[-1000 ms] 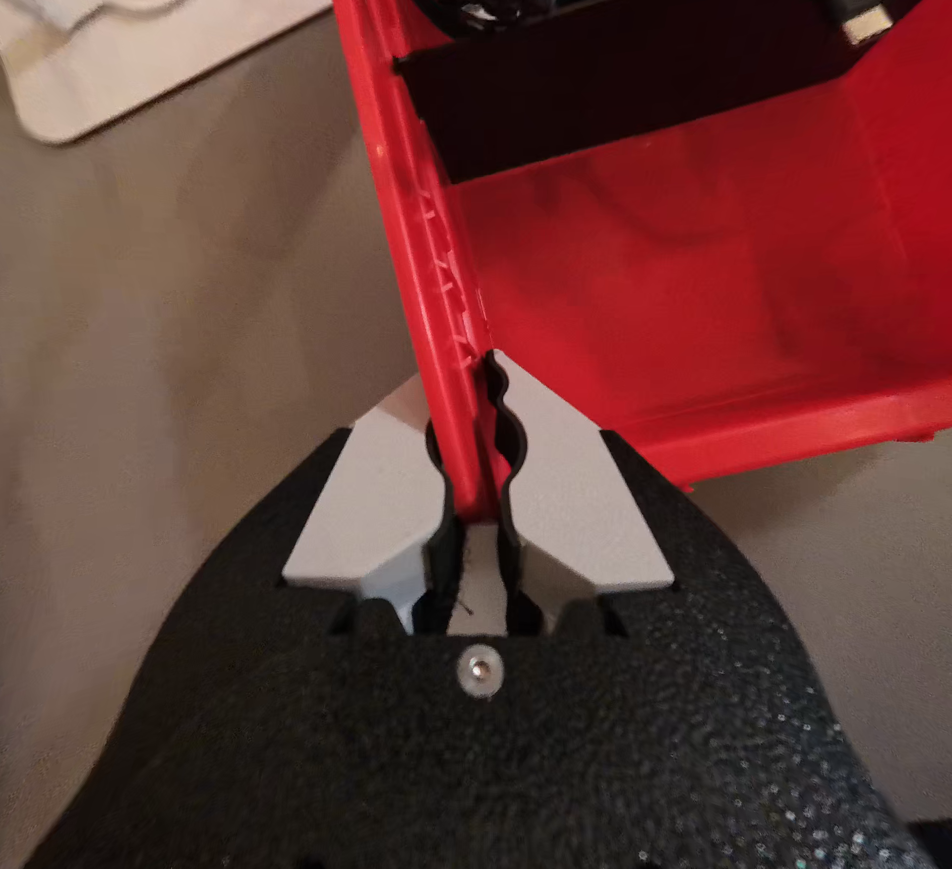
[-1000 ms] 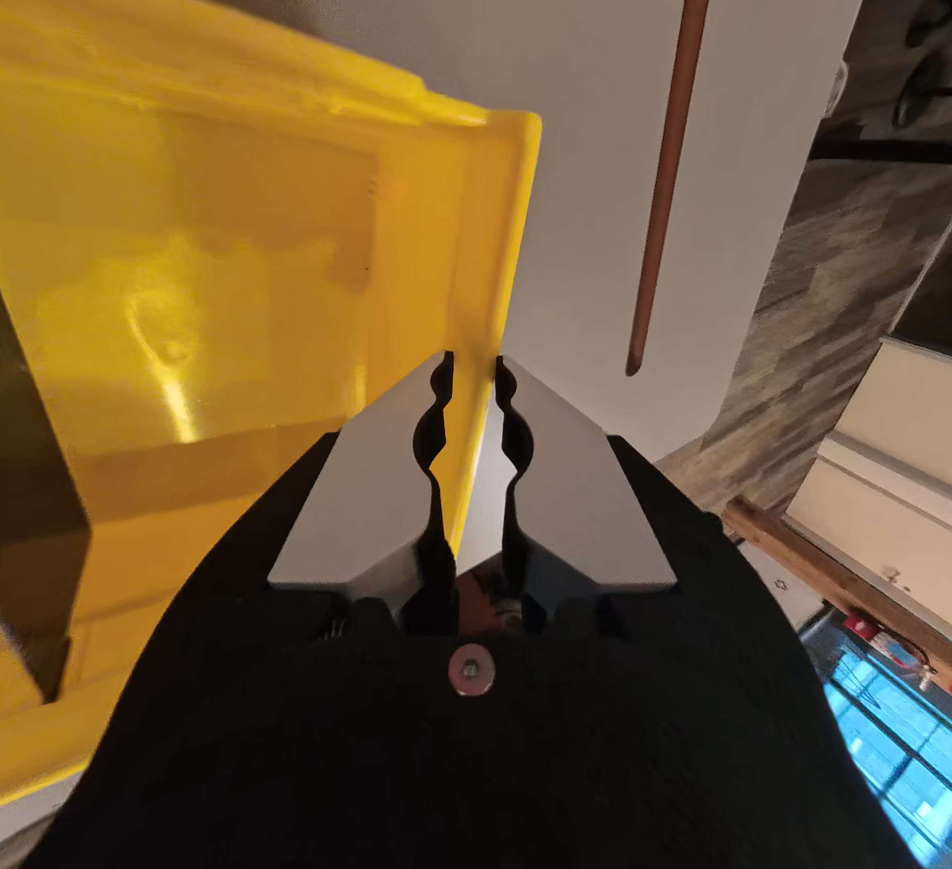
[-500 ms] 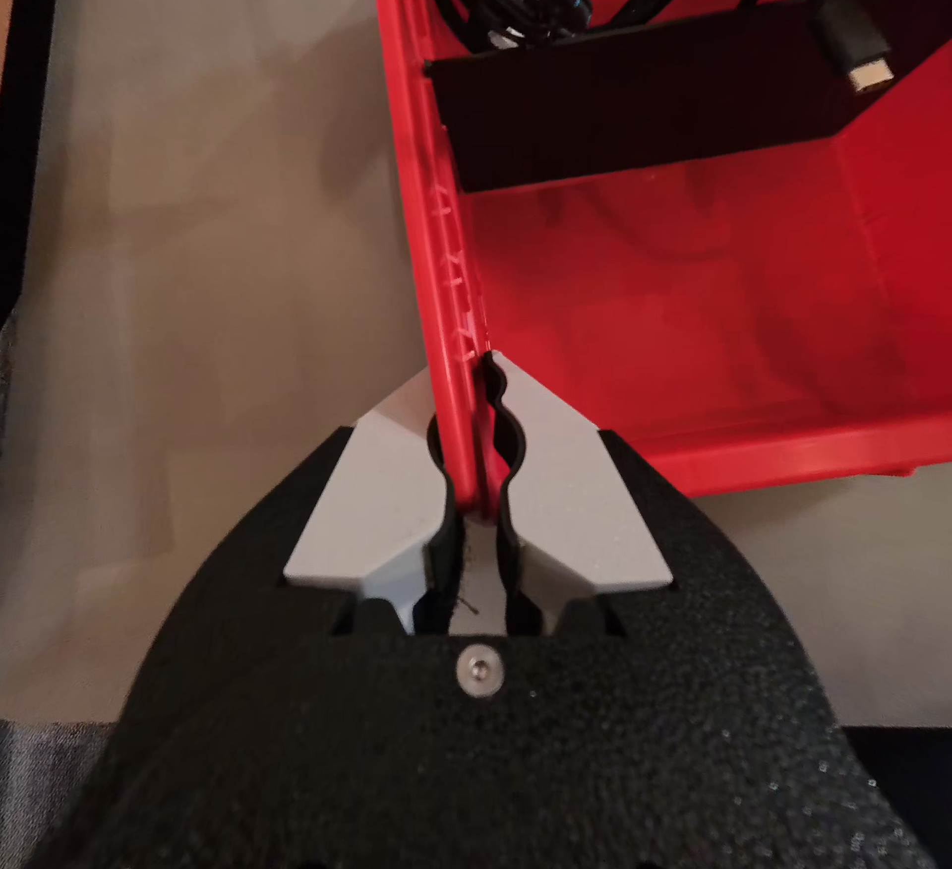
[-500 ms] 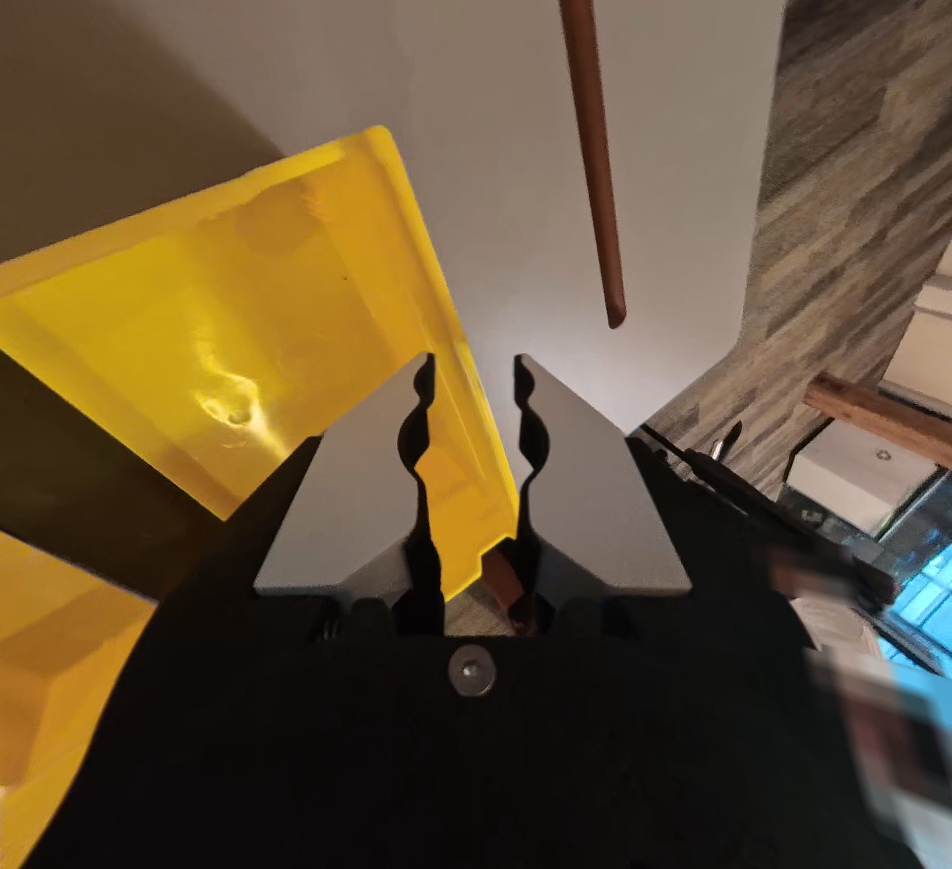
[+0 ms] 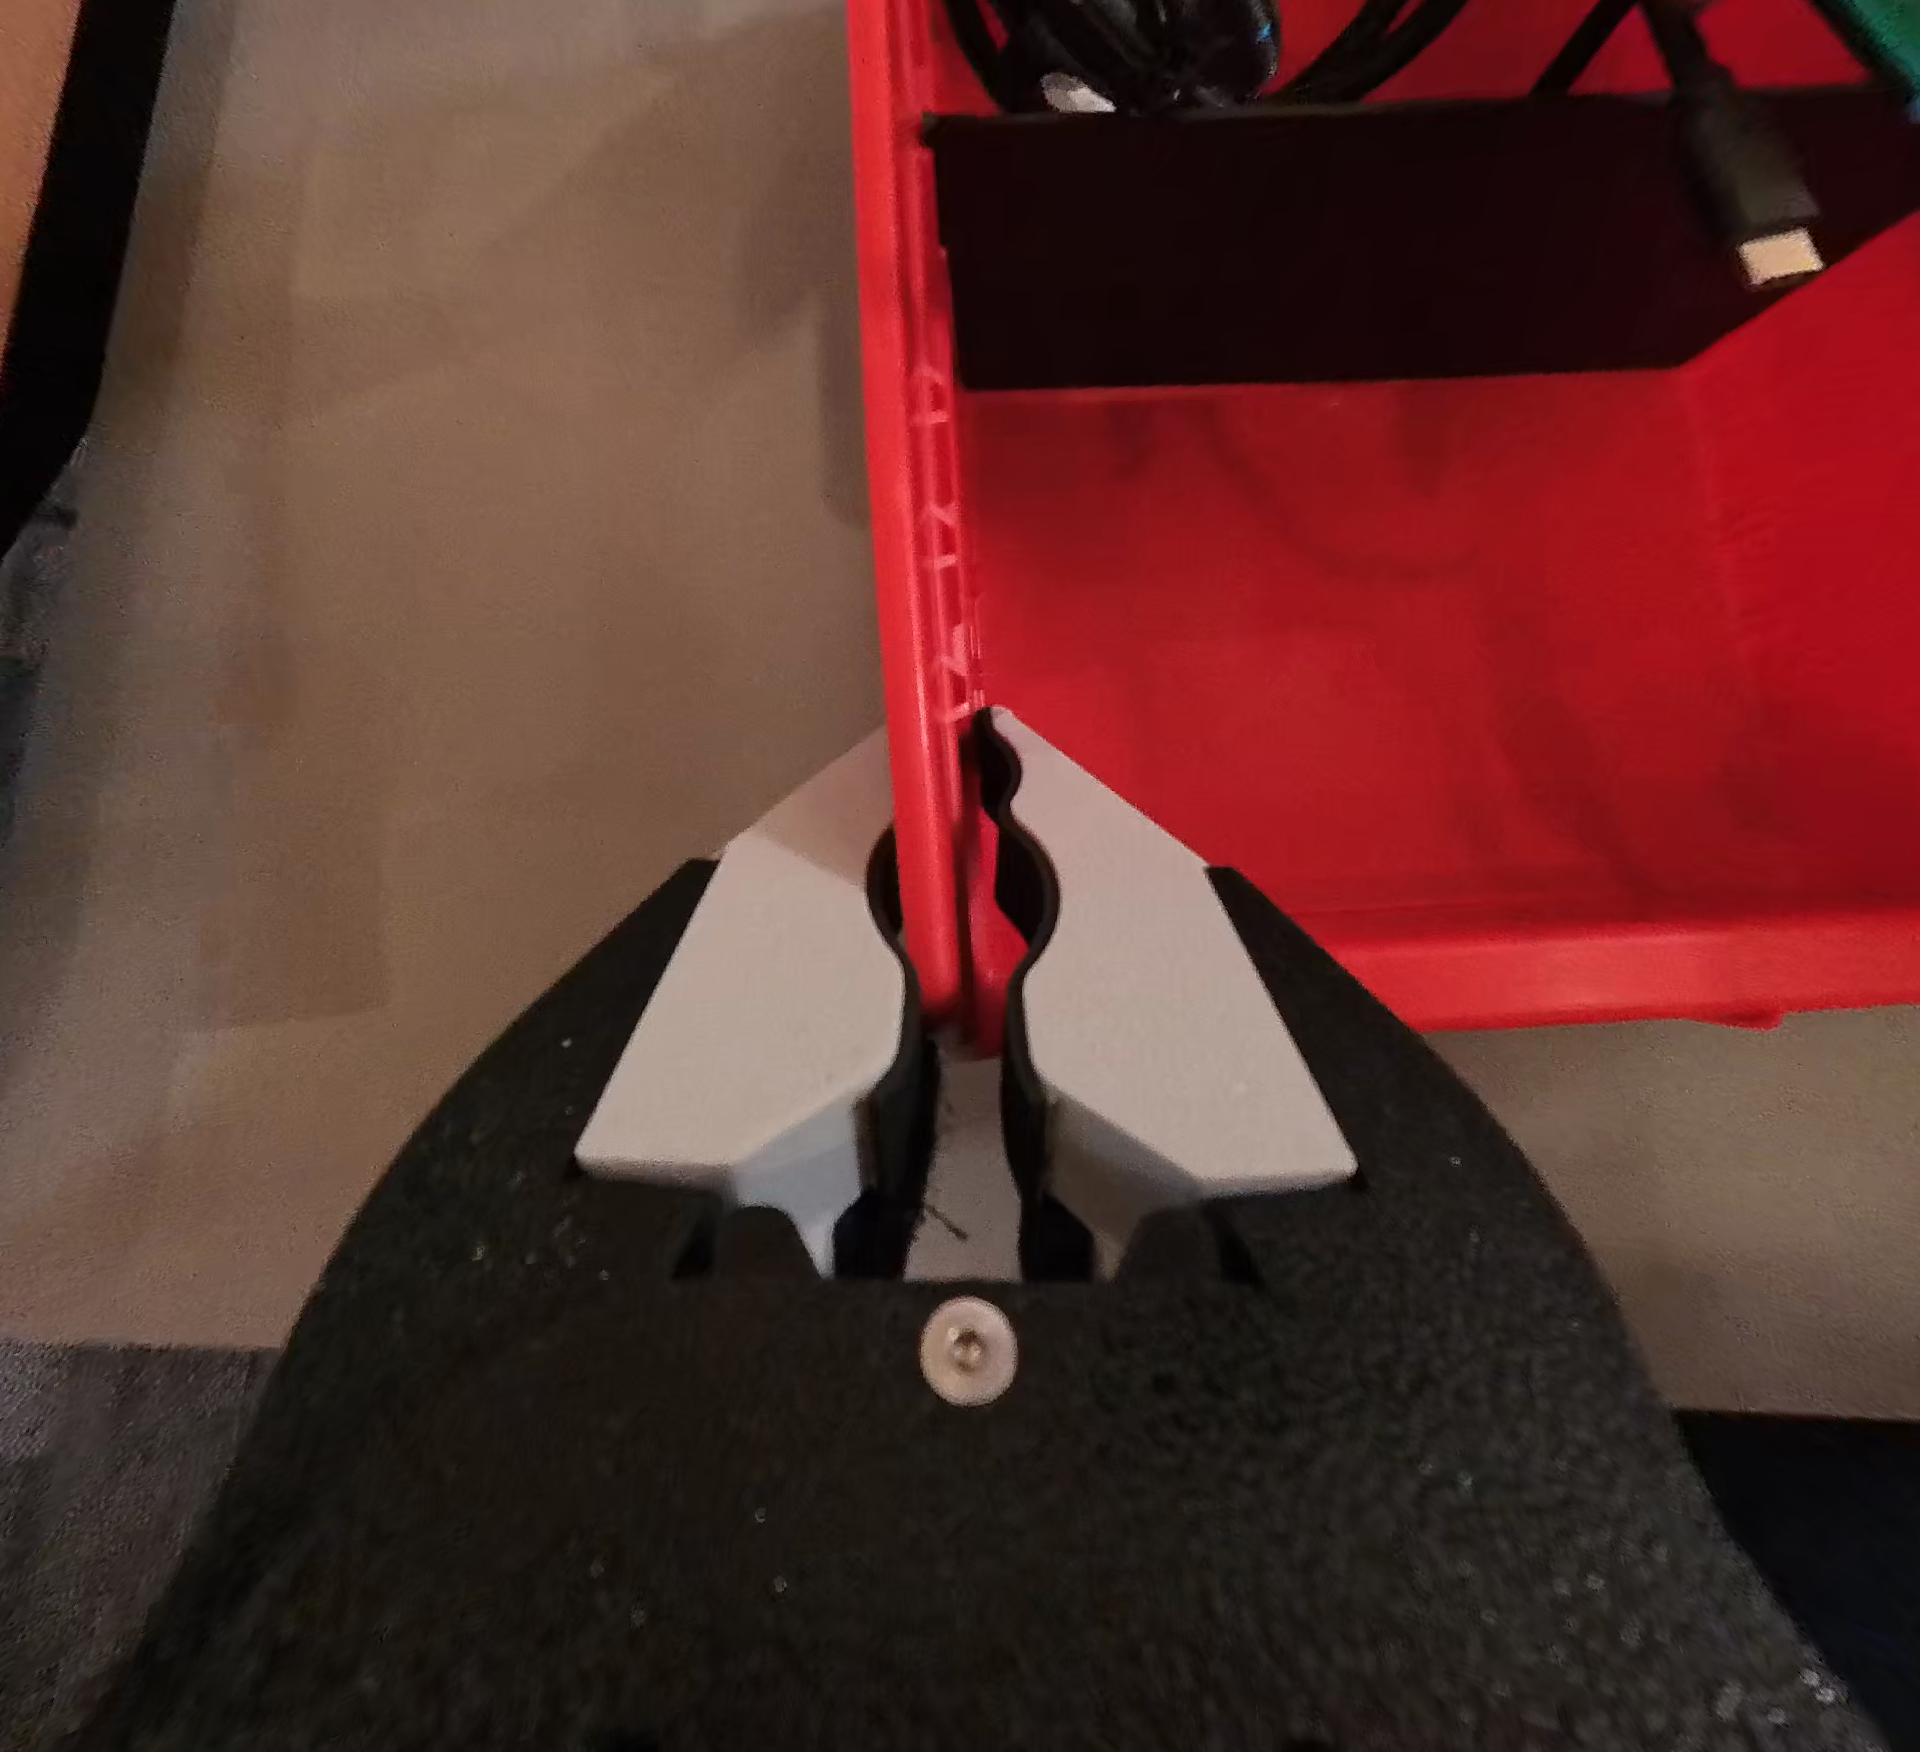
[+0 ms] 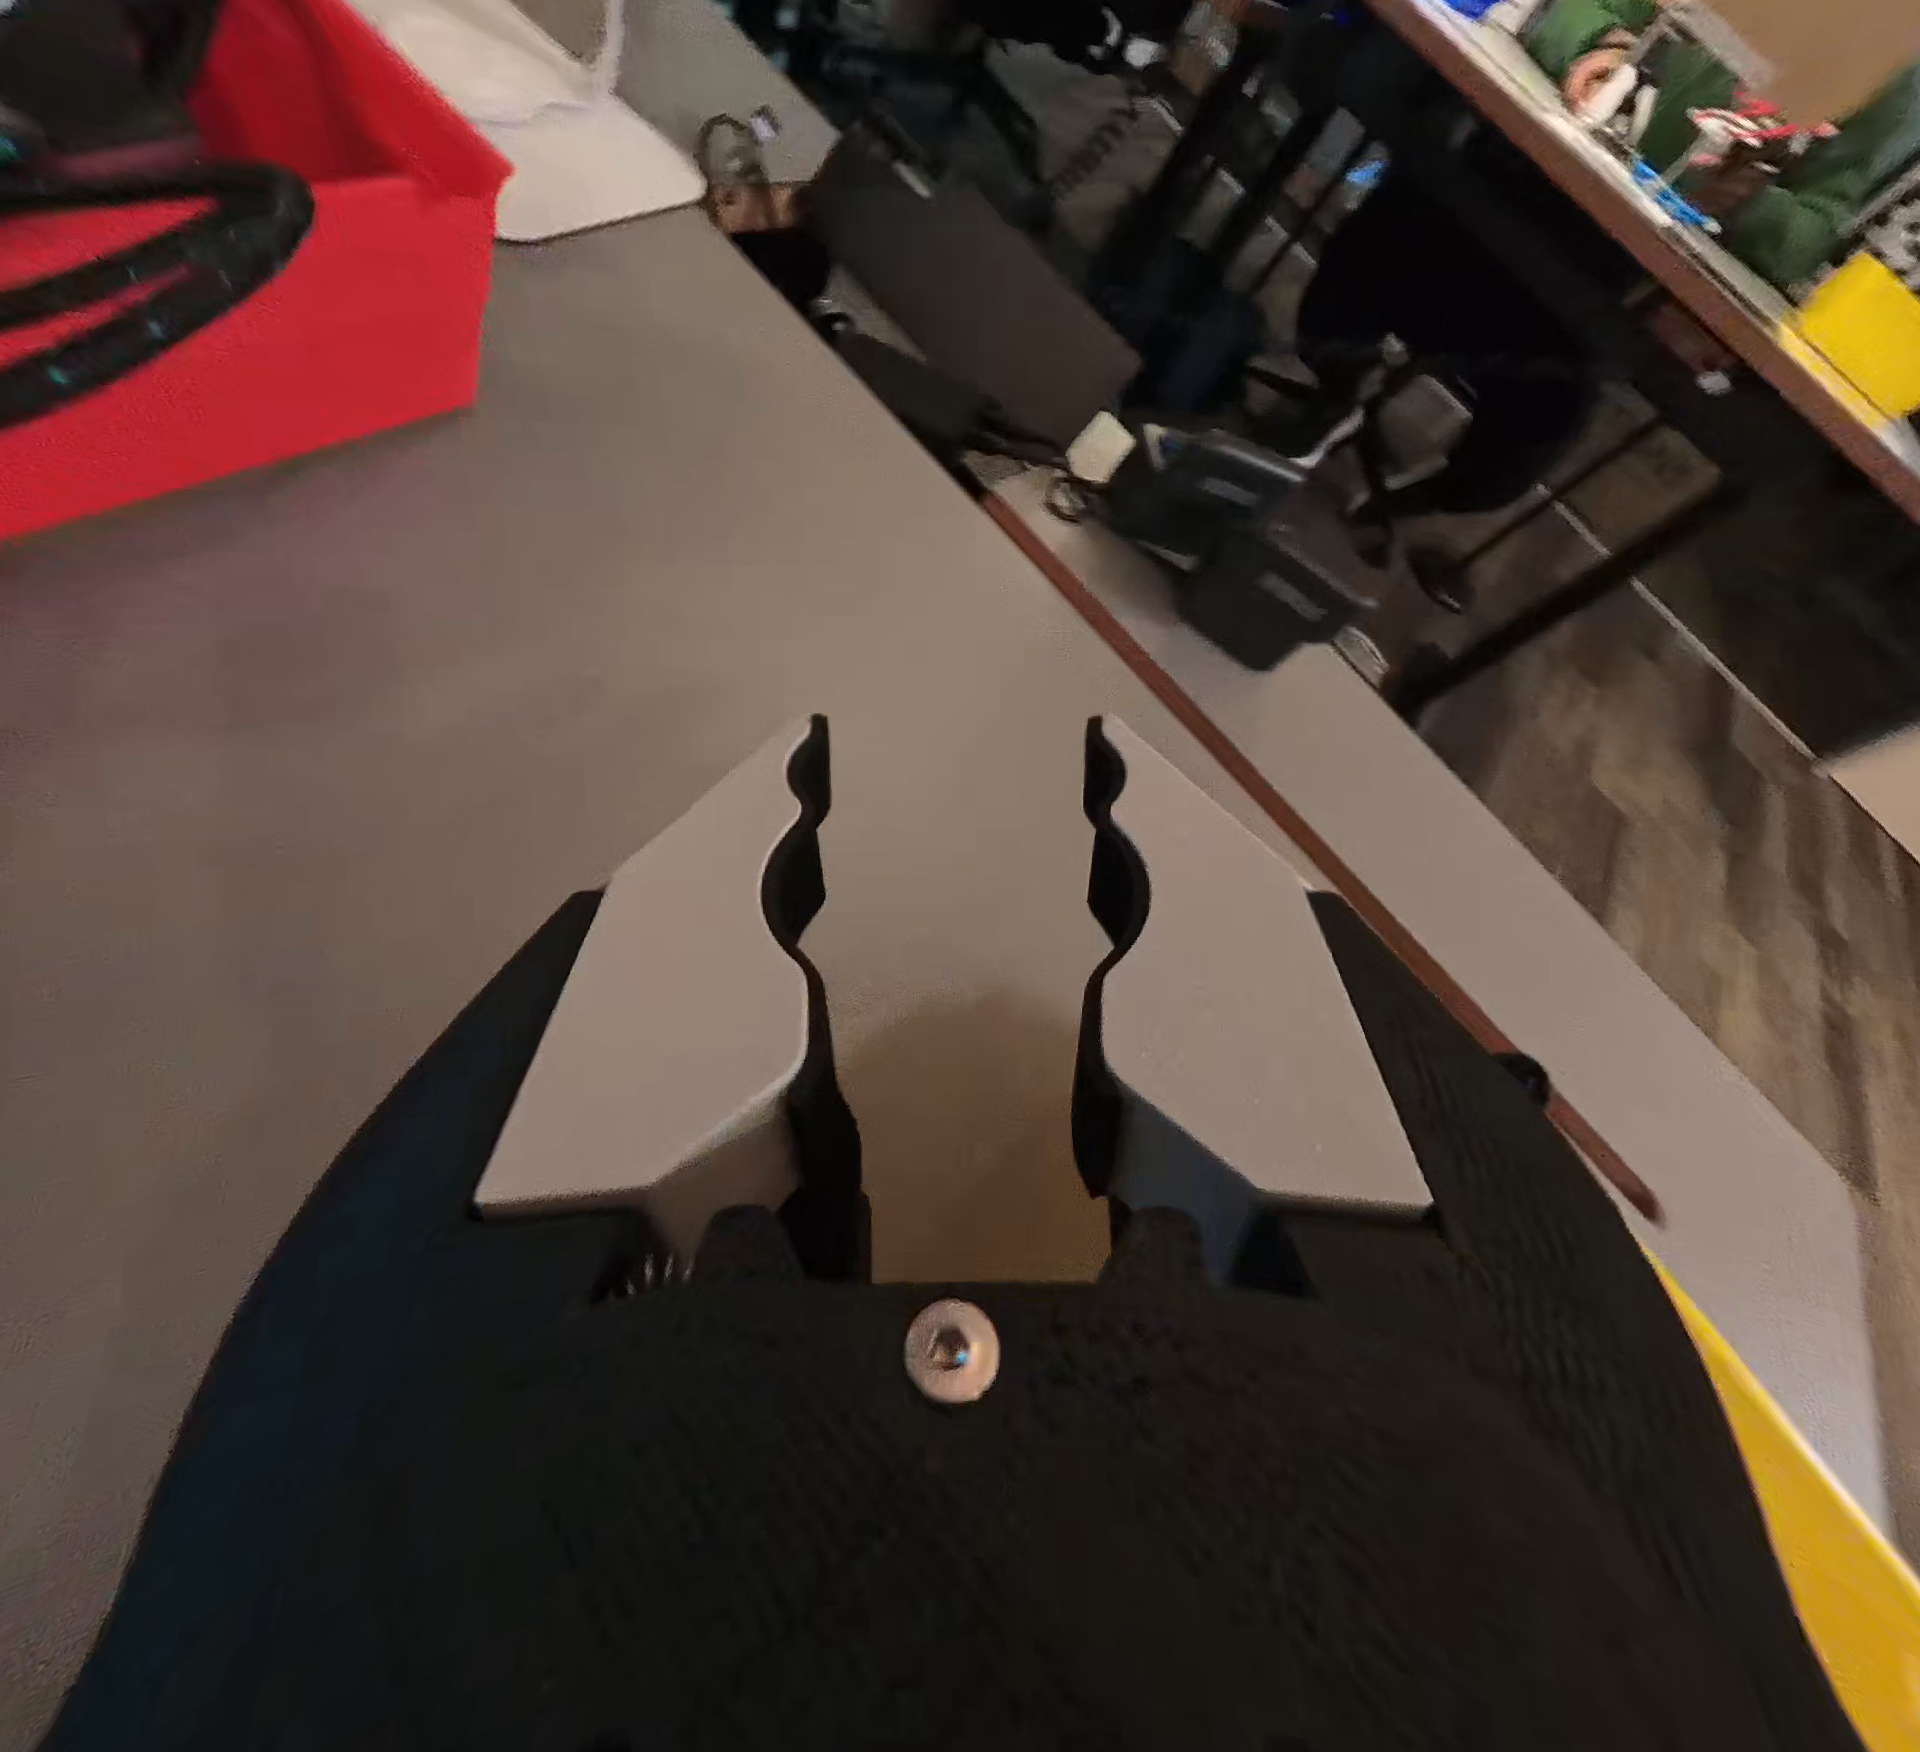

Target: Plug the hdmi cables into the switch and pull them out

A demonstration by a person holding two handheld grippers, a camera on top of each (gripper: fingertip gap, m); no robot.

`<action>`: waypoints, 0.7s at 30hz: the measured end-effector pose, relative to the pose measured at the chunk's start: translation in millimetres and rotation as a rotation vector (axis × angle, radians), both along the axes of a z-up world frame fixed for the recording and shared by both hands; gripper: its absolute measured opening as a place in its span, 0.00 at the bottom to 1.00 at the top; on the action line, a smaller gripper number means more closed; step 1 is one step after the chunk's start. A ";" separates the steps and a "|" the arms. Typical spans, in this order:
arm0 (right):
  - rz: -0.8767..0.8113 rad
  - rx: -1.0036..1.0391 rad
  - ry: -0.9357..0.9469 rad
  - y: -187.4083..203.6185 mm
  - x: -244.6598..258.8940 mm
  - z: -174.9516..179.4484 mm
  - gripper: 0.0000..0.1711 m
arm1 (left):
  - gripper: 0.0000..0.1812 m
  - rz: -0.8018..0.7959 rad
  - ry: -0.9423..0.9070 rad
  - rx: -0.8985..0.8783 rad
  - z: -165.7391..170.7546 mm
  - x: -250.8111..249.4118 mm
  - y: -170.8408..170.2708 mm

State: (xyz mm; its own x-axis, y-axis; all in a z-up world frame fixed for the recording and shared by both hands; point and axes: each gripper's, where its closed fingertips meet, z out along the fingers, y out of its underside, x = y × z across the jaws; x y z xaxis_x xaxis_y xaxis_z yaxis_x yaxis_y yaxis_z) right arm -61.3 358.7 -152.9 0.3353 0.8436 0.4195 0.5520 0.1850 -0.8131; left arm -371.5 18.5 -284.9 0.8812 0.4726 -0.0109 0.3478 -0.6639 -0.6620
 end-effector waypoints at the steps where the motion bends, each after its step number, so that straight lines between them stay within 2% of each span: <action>1: 0.026 0.006 0.001 -3.2 -12.4 -15.2 0.29 | 0.01 0.015 -0.001 -0.005 0.5 -1.9 -6.1; 4: 0.059 0.054 0.066 -0.3 -41.2 -48.2 0.30 | 0.01 0.054 -0.021 -0.007 0.0 -7.1 -24.2; 7: 0.030 0.150 0.194 10.1 -54.6 -58.8 0.30 | 0.14 0.065 -0.026 -0.021 0.8 -6.1 -39.6; 9: -0.006 0.182 0.263 14.2 -52.2 -64.2 0.30 | 0.23 0.102 0.034 -0.059 8.9 -6.8 -57.6; 11: -0.006 0.221 0.317 11.0 -46.6 -69.4 0.30 | 0.32 0.142 0.096 -0.055 26.9 -3.8 -73.3; 13: -0.001 0.342 0.307 10.3 -41.4 -69.3 0.29 | 0.38 0.167 0.166 -0.006 50.8 -1.3 -80.4; 16: 0.010 0.483 0.310 8.3 -41.6 -62.4 0.26 | 0.39 0.104 0.255 0.134 88.8 8.2 -60.0; 19: 0.045 0.525 0.257 2.7 -47.3 -70.9 0.24 | 0.34 -0.098 0.349 0.366 126.1 28.7 -7.1; 21: 0.050 0.541 0.246 1.2 -47.9 -71.8 0.23 | 0.33 -0.189 0.392 0.425 139.6 34.6 20.1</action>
